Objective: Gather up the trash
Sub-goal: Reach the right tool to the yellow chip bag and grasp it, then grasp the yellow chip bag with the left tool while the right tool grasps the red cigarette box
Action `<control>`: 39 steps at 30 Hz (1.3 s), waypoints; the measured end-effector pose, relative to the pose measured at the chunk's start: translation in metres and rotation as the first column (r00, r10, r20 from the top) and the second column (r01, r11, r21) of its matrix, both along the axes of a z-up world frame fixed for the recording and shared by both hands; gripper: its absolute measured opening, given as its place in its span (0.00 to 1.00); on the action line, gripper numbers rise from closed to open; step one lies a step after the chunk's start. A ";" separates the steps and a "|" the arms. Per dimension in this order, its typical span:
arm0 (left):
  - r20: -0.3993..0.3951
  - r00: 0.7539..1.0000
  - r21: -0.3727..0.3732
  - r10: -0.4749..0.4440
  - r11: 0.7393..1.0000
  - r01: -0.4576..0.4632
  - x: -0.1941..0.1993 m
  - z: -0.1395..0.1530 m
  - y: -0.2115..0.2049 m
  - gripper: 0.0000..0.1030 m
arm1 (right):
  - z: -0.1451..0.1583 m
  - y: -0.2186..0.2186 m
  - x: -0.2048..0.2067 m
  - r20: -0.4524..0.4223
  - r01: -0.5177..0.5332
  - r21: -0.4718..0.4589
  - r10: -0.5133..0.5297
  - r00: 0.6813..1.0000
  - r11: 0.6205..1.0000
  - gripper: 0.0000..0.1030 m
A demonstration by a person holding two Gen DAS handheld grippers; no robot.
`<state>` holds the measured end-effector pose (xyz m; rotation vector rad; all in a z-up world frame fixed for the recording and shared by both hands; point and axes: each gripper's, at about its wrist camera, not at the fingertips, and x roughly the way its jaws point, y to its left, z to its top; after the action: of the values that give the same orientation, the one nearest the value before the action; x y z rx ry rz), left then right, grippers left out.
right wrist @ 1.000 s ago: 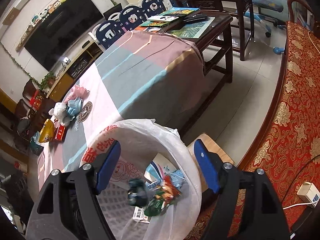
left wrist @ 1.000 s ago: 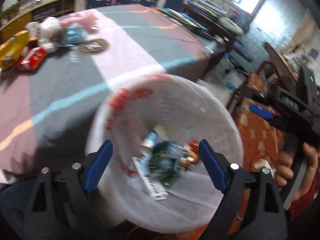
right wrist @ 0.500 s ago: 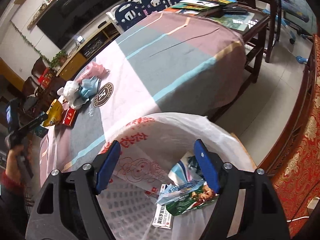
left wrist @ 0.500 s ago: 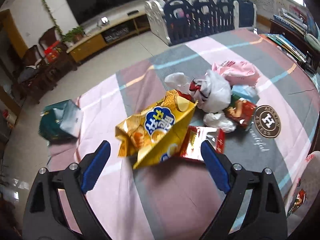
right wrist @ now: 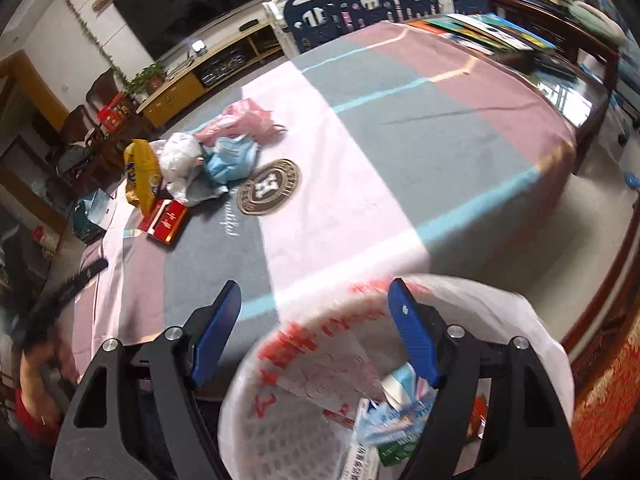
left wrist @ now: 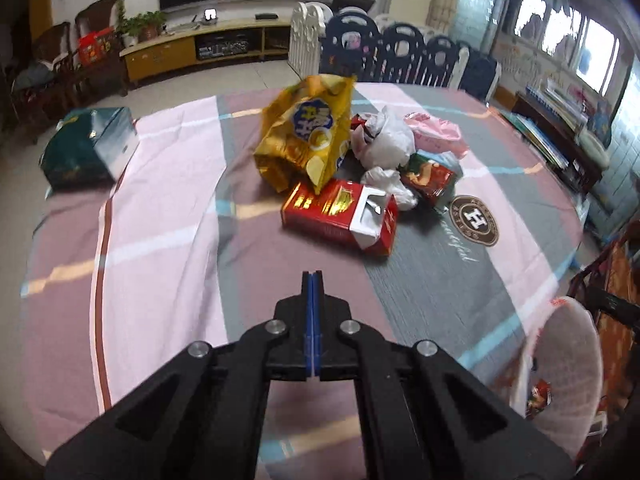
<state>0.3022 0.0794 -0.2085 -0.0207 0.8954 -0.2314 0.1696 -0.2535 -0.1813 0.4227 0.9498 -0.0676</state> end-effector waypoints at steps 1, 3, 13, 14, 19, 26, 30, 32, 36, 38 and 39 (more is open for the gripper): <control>0.032 0.998 -0.039 0.052 0.998 -0.050 -0.004 0.010 0.011 0.01 | 0.002 0.007 0.011 0.007 -0.012 -0.004 0.012 1.000 1.000 0.73; 0.053 0.992 -0.140 0.113 0.985 -0.105 -0.006 0.019 0.035 0.19 | 0.005 0.021 0.033 0.021 -0.032 -0.019 0.032 0.999 0.999 0.73; 0.046 0.976 -0.136 0.212 0.969 -0.204 0.019 0.010 0.062 0.84 | 0.044 0.144 0.193 0.105 -0.237 -0.106 0.248 0.963 0.966 0.86; 0.039 0.973 -0.140 0.229 0.965 -0.222 0.022 0.008 0.068 0.85 | 0.042 0.158 0.213 0.091 -0.257 -0.113 0.267 0.959 0.960 0.86; -0.015 0.932 -0.217 0.363 0.909 -0.357 0.009 -0.004 0.118 0.85 | 0.013 0.189 0.274 -0.014 -0.263 -0.153 0.264 0.964 0.952 0.52; -0.068 0.875 -0.304 0.479 0.825 -0.476 -0.005 -0.012 0.155 0.85 | 0.007 0.191 0.237 0.038 -0.314 0.112 0.312 0.949 0.943 0.03; -0.091 0.823 -0.353 0.560 0.755 -0.553 -0.016 -0.012 0.175 0.85 | 0.008 0.208 0.198 0.060 -0.397 0.265 0.396 0.916 0.879 0.03; -0.107 0.803 -0.366 0.587 0.728 -0.580 -0.021 -0.014 0.182 0.84 | 0.000 0.224 0.183 0.023 -0.445 0.283 0.457 0.889 0.850 0.03; -0.143 0.805 -0.367 0.576 0.724 -0.584 -0.023 -0.020 0.185 0.85 | -0.015 0.243 0.169 -0.065 -0.503 0.183 0.521 0.851 0.845 0.17; -0.149 0.814 -0.366 0.561 0.733 -0.573 -0.022 -0.021 0.184 0.85 | -0.009 0.234 0.170 -0.043 -0.465 0.055 0.467 0.883 0.884 0.44; -0.151 0.820 -0.366 0.553 0.739 -0.566 -0.021 -0.021 0.182 0.85 | -0.005 0.228 0.174 -0.025 -0.425 -0.013 0.425 0.905 0.905 0.57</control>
<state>0.2809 0.2613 -0.2292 -0.6739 0.8225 0.1627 0.3436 -0.0253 -0.1866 0.1896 1.0447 0.3180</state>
